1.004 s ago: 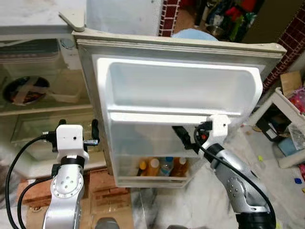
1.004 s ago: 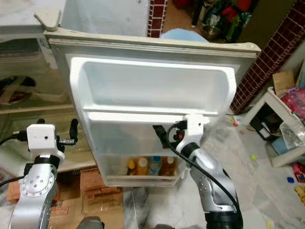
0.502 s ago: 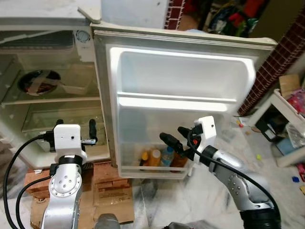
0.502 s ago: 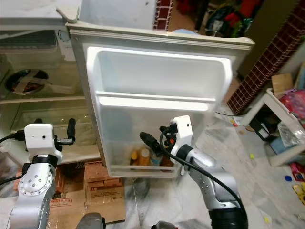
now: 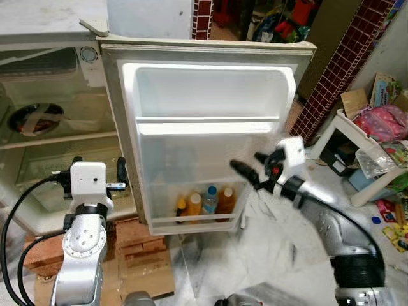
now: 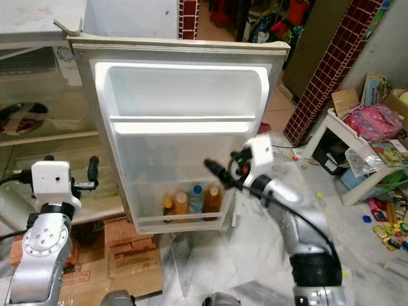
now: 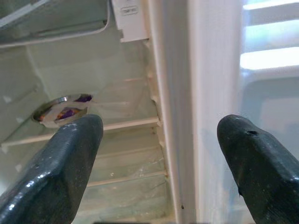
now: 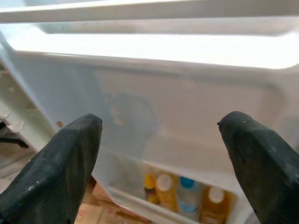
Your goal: Restocking fridge
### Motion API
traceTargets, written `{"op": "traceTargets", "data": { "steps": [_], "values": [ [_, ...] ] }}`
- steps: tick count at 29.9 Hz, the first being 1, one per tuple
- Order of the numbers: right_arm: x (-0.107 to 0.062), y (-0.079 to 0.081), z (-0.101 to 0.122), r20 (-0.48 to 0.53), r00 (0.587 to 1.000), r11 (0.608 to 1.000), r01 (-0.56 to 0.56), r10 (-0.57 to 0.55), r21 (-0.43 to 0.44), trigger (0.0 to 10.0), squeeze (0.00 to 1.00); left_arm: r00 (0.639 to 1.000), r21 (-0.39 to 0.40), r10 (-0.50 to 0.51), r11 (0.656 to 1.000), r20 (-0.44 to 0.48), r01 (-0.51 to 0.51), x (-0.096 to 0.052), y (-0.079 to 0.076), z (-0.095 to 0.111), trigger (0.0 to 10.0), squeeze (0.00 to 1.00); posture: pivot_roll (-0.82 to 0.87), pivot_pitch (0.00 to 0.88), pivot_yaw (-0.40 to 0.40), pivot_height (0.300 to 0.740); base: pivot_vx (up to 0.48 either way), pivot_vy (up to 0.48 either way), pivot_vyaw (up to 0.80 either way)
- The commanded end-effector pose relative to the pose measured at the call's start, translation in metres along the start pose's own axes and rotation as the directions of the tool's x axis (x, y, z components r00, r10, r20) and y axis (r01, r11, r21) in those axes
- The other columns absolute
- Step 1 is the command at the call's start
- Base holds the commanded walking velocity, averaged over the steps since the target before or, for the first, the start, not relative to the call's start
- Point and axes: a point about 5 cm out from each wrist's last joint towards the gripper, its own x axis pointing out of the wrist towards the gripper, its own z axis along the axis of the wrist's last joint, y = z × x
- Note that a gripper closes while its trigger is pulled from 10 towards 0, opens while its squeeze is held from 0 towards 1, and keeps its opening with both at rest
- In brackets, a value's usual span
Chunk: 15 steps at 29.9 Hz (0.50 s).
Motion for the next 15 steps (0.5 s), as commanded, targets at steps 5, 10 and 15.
{"op": "traceTargets", "data": {
  "steps": [5, 10, 15],
  "values": [
    [-0.0034, -0.0129, 0.0042, 0.011, 1.0, 0.999, 0.029, -0.028, -0.03, 10.0, 0.0, 1.0, 0.012, -0.027, 1.0, -0.004, 0.027, 0.0014, -0.0082, 0.0012, 10.0, 0.0, 0.07, 0.0, -0.042, 0.74, 0.0, -0.48, 0.0],
    [-0.0012, -0.0131, 0.0036, 0.017, 0.999, 0.998, 0.042, -0.042, -0.035, 10.0, 0.0, 1.0, 0.027, -0.026, 0.999, -0.013, 0.026, 0.0018, -0.008, 0.0002, 10.0, 0.0, 0.07, 0.0, -0.043, 0.74, 0.0, -0.48, 0.0],
    [0.0041, -0.0149, 0.01, 0.079, 0.992, 0.992, 0.101, -0.095, -0.073, 10.0, 0.0, 0.999, 0.047, 0.011, 0.999, -0.035, -0.009, 0.0041, -0.0038, -0.0017, 10.0, 0.0, 0.08, 0.0, -0.044, 0.74, 0.05, -0.466, 0.0]
  ]
}}
